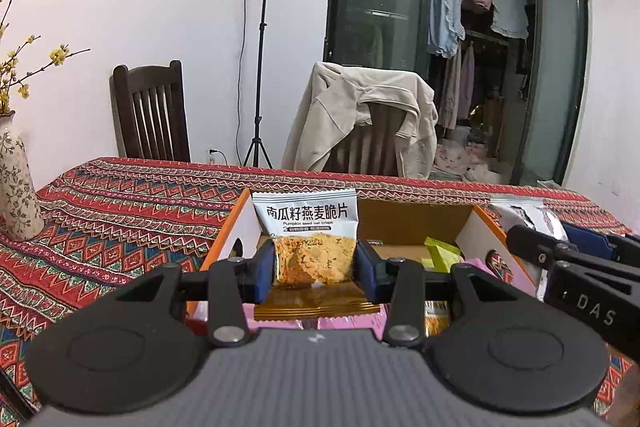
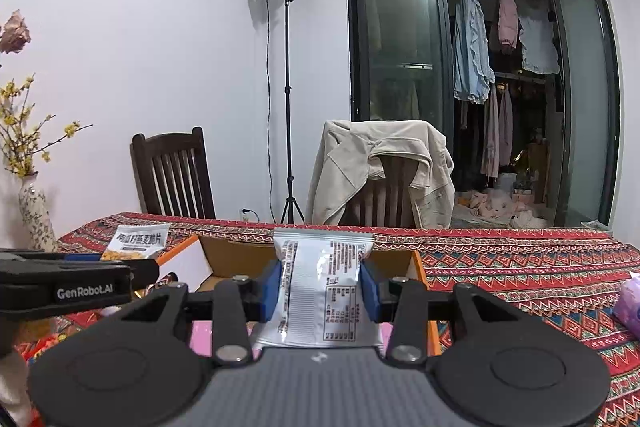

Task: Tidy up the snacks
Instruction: 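Carry both held packets over the box and open both grippers inside it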

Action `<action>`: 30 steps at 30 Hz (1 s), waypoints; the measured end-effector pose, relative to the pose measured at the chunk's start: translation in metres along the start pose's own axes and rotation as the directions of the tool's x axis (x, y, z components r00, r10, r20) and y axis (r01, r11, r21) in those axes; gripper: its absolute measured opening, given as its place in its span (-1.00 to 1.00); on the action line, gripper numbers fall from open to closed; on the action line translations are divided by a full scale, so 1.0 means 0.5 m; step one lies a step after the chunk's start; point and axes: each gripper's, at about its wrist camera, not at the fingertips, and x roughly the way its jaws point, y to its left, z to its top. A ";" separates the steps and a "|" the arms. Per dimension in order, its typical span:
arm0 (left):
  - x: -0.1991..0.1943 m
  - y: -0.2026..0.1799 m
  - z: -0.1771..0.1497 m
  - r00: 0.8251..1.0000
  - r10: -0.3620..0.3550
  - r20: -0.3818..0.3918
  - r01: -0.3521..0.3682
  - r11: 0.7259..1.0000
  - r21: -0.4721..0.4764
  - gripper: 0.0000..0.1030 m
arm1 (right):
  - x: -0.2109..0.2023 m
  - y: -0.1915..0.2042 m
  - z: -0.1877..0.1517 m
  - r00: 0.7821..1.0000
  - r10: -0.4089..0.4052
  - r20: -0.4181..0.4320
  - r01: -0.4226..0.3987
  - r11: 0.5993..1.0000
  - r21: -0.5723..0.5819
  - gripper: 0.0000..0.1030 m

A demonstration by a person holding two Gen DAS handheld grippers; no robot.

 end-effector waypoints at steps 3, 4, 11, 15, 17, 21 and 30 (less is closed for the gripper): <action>0.019 0.006 0.011 1.000 0.004 0.000 -0.004 1.000 -0.010 -0.17 | 0.026 0.005 0.004 1.000 -0.003 -0.009 0.003 1.000 0.002 -0.21; 0.025 0.009 0.014 1.000 0.007 0.000 -0.007 1.000 -0.014 -0.17 | 0.036 0.008 0.005 1.000 -0.005 -0.014 0.005 1.000 0.003 -0.21; 0.066 0.026 0.021 0.999 0.037 0.005 -0.037 0.998 -0.043 -0.17 | 0.085 0.010 -0.009 0.999 -0.017 -0.030 0.017 1.000 0.015 -0.21; 0.086 0.036 0.006 0.999 0.042 0.001 -0.042 0.998 -0.049 -0.17 | 0.098 0.007 -0.032 0.999 -0.020 -0.037 0.021 1.000 0.021 -0.21; 0.095 0.033 -0.005 0.998 0.057 0.010 -0.057 0.998 -0.023 -0.17 | 0.105 0.001 -0.032 0.999 -0.013 -0.046 0.014 0.999 0.033 -0.21; 0.109 0.030 -0.017 0.999 0.053 -0.006 -0.053 0.999 -0.005 -0.17 | 0.114 -0.001 -0.043 0.998 -0.003 -0.061 0.006 0.999 0.039 -0.21; 0.106 0.029 -0.028 0.999 0.042 0.000 -0.042 0.999 0.005 -0.16 | 0.117 0.000 -0.057 0.997 0.001 -0.080 0.002 0.999 0.033 -0.21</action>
